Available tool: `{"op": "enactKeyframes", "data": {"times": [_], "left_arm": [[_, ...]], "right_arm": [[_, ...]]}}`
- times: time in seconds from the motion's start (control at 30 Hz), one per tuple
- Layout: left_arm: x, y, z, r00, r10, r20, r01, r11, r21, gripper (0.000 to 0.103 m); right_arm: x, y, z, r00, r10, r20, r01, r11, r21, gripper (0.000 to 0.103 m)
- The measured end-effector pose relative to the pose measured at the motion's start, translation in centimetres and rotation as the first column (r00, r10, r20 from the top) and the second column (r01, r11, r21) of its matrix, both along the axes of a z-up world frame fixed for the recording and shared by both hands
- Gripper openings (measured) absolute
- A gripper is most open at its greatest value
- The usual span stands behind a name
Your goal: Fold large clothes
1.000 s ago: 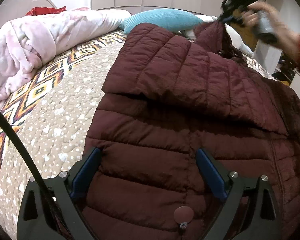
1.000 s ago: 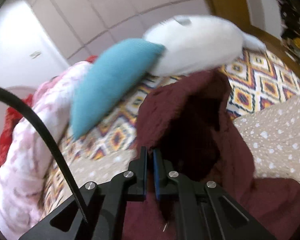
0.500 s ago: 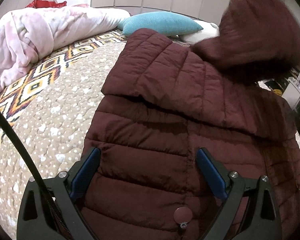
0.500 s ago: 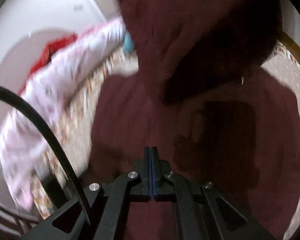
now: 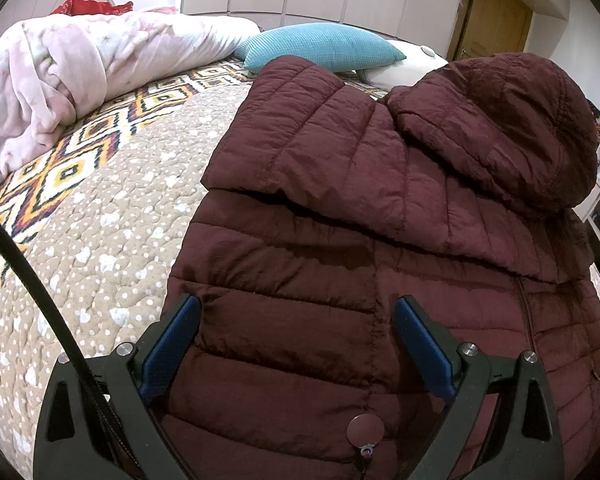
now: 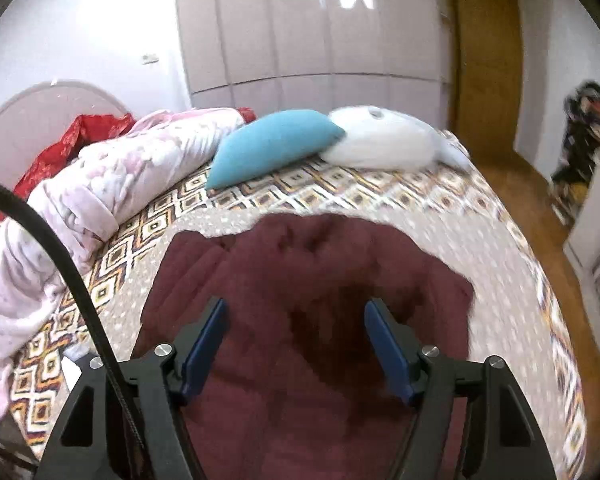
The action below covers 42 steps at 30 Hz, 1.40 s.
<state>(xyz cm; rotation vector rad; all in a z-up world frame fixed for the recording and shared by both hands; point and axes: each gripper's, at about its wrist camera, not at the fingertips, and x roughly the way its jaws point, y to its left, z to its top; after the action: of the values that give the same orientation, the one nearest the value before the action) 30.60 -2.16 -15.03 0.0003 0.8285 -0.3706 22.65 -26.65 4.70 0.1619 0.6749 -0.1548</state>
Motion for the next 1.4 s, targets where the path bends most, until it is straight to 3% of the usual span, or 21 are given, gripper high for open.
{"op": "enactKeyframes", "data": {"times": [0.1, 0.13, 0.17, 0.2, 0.43, 0.6, 0.67, 0.77, 0.9, 1.07, 1.17, 1.27, 1.4], "left_arm": [[0.0, 0.1, 0.0, 1.0, -0.001, 0.0, 0.001, 1.0, -0.007, 0.097], [0.0, 0.0, 0.0, 1.0, 0.0, 0.0, 0.0, 1.0, -0.005, 0.097], [0.0, 0.1, 0.0, 1.0, 0.0, 0.0, 0.0, 1.0, -0.005, 0.097], [0.0, 0.1, 0.0, 1.0, 0.0, 0.0, 0.0, 1.0, -0.005, 0.097], [0.0, 0.1, 0.1, 1.0, 0.0, -0.001, 0.0, 1.0, -0.003, 0.097], [0.0, 0.0, 0.0, 1.0, 0.0, -0.001, 0.0, 1.0, -0.005, 0.097], [0.0, 0.0, 0.0, 1.0, 0.0, -0.001, 0.0, 1.0, -0.004, 0.097], [0.0, 0.0, 0.0, 1.0, 0.0, -0.001, 0.0, 1.0, -0.005, 0.097], [0.0, 0.0, 0.0, 1.0, 0.0, -0.001, -0.001, 1.0, -0.003, 0.097], [0.0, 0.0, 0.0, 1.0, 0.0, -0.001, 0.0, 1.0, -0.004, 0.097], [0.1, 0.0, 0.0, 1.0, 0.001, -0.001, -0.001, 1.0, -0.002, 0.097], [0.0, 0.1, 0.0, 1.0, 0.0, -0.001, 0.0, 1.0, -0.002, 0.097], [0.0, 0.0, 0.0, 1.0, 0.0, -0.001, 0.0, 1.0, -0.003, 0.097]], "right_arm": [[4.3, 2.1, -2.1, 0.999, 0.01, -0.05, -0.015, 0.995, -0.096, 0.073], [5.8, 2.9, -3.4, 0.996, 0.019, -0.09, -0.031, 0.99, -0.136, 0.044], [6.5, 3.3, -4.5, 0.992, 0.02, -0.128, -0.041, 0.985, -0.165, 0.03], [7.8, 3.7, -5.9, 0.981, 0.016, -0.191, -0.051, 0.982, -0.182, 0.007], [5.8, 3.9, -9.8, 0.946, 0.105, -0.307, -0.111, 0.994, 0.0, 0.006], [5.4, 4.2, -14.4, 0.905, 0.125, -0.407, -0.118, 0.992, 0.043, 0.007], [5.2, 3.9, -15.2, 0.902, 0.133, -0.41, -0.114, 0.991, 0.072, 0.007], [4.5, 3.5, -14.6, 0.91, 0.131, -0.394, -0.106, 0.991, 0.085, 0.009], [2.2, 3.7, -11.9, 0.924, 0.142, -0.356, -0.127, 0.99, 0.064, 0.019], [-0.1, 2.9, -5.8, 0.971, 0.143, -0.193, -0.133, 0.989, 0.062, 0.025], [0.4, 1.6, -2.5, 0.996, 0.07, -0.062, -0.067, 0.996, 0.055, 0.025], [2.6, 1.3, -2.4, 0.999, -0.008, -0.043, 0.011, 0.997, 0.08, 0.025], [8.4, 1.4, -7.9, 0.981, -0.013, -0.194, 0.041, 0.989, 0.141, 0.021]]}}
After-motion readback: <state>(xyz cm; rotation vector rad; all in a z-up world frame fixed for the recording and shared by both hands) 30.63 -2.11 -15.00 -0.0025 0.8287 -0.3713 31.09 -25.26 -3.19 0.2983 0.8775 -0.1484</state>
